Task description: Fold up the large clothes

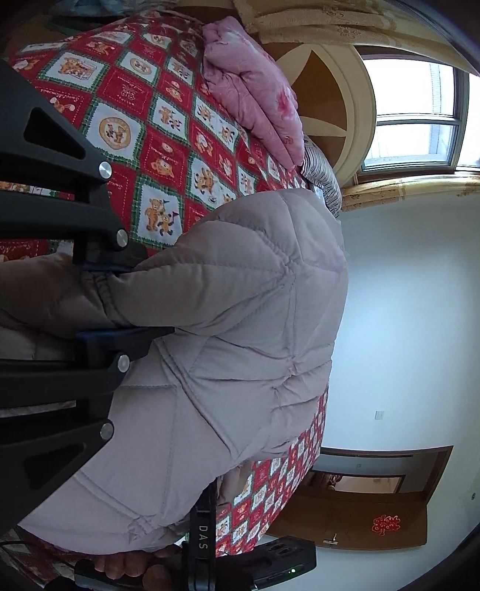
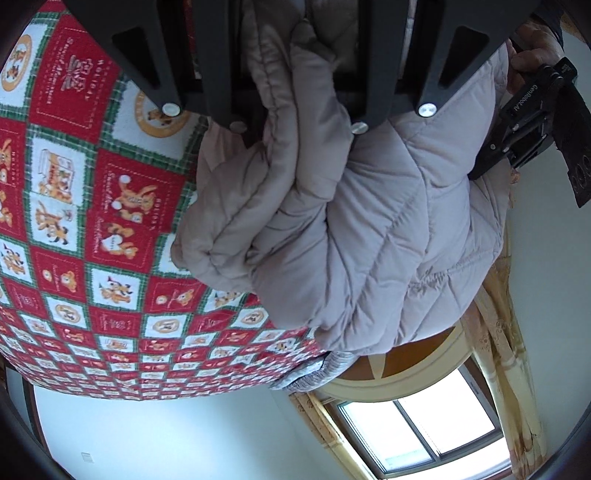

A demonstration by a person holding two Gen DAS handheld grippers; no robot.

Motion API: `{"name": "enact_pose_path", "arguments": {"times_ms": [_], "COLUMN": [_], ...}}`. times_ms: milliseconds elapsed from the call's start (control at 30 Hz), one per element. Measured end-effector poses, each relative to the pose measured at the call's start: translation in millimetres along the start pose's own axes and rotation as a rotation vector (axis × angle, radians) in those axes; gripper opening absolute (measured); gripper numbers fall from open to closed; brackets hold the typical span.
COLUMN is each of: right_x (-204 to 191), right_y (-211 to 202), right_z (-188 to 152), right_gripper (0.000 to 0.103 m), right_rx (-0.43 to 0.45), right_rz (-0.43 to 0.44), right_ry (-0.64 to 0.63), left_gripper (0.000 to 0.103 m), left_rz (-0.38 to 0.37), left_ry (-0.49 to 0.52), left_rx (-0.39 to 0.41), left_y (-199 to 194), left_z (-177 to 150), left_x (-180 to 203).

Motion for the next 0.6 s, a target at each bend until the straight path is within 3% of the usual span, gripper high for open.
{"name": "enact_pose_path", "arguments": {"times_ms": [133,200,500,600], "right_x": [-0.2,-0.8,-5.4,-3.3], "right_y": [13.0,16.5,27.0,29.2], "right_z": [-5.9,-7.5,-9.4,-11.2], "right_gripper": [0.023,0.023,0.026,0.029], "right_rx": [-0.023,-0.028,-0.039,-0.043], "right_rz": [-0.002,-0.008,-0.046,-0.070], "right_ry": [0.001,-0.001,-0.015,-0.021], "left_gripper": [0.034,0.043,0.073,0.076], "left_rz": [0.023,0.037,0.120,0.131], "left_ry": [-0.020,-0.036,-0.038,-0.027], "left_rx": [-0.030,-0.038,-0.025,-0.018], "left_y": [14.3,19.1,22.8,23.0], "left_z": [-18.1,-24.5,-27.0,-26.4], "left_x": [-14.7,-21.3,-36.2,-35.5]}}
Point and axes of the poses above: each gripper's, at about its wrist camera, not at the fingertips, and y roughly the way its jaws point, x to its right, z to its top, the point moved 6 cm from there along y, roughly the way its jaws point, and after that the axes turned 1 degree about -y, right-handed, at the moved point
